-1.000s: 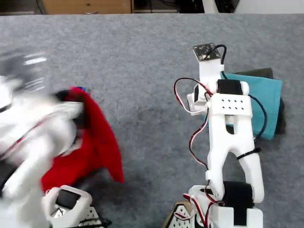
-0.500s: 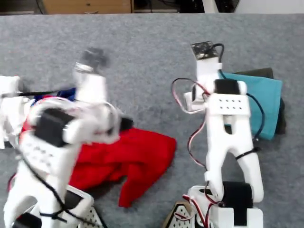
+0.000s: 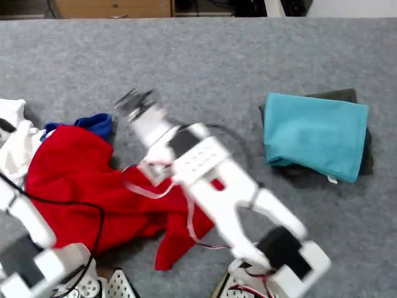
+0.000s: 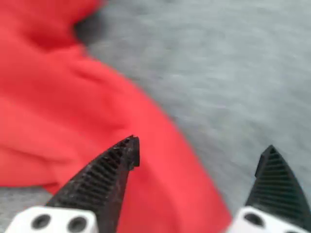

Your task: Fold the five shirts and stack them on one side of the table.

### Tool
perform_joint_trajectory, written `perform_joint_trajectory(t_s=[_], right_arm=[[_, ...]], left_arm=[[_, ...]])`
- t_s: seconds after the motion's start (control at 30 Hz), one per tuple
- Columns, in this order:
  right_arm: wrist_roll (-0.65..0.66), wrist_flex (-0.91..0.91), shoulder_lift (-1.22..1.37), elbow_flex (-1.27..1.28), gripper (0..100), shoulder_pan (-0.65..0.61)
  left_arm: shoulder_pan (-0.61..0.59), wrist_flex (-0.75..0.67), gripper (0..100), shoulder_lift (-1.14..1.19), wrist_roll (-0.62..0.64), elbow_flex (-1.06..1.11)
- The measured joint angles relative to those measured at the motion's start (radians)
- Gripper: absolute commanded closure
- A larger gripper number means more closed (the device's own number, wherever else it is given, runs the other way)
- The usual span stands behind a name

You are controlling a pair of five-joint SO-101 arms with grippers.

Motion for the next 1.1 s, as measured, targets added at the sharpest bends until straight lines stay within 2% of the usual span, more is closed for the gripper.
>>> perform_joint_trajectory(t_s=[0.17,0.23,0.33,0.43,0.5,0.67,0.83,1.0,1.1], right_arm=[[-0.005,-0.006,0.265,-0.080,66.6,-0.097],[-0.005,0.026,0.373,-0.146,76.9,-0.100],[-0.006,0.132,0.499,-0.273,99.5,-0.098],[-0.005,0.245,0.580,-0.410,96.3,-0.064],[-0.002,0.315,0.624,-0.473,99.6,-0.025],[0.021,0.434,0.652,-0.535,99.8,0.121],[0.072,0.477,0.611,-0.540,99.8,0.376],[0.135,0.482,0.505,-0.540,99.8,0.629],[0.160,0.482,0.434,-0.540,99.8,0.710]], left_arm=[[0.006,-0.044,72,0.239,-0.026,-0.006],[0.020,-0.032,73,0.325,-0.026,-0.044],[0.029,0.048,73,0.411,-0.026,-0.152],[0.032,0.147,73,0.456,-0.026,-0.272],[0.037,0.196,73,0.465,-0.026,-0.351],[0.095,0.313,73,0.466,-0.026,-0.537],[0.207,0.397,73,0.473,-0.034,-0.643],[0.315,0.382,73,0.477,-0.025,-0.658],[0.361,0.325,73,0.497,0.017,-0.638]])
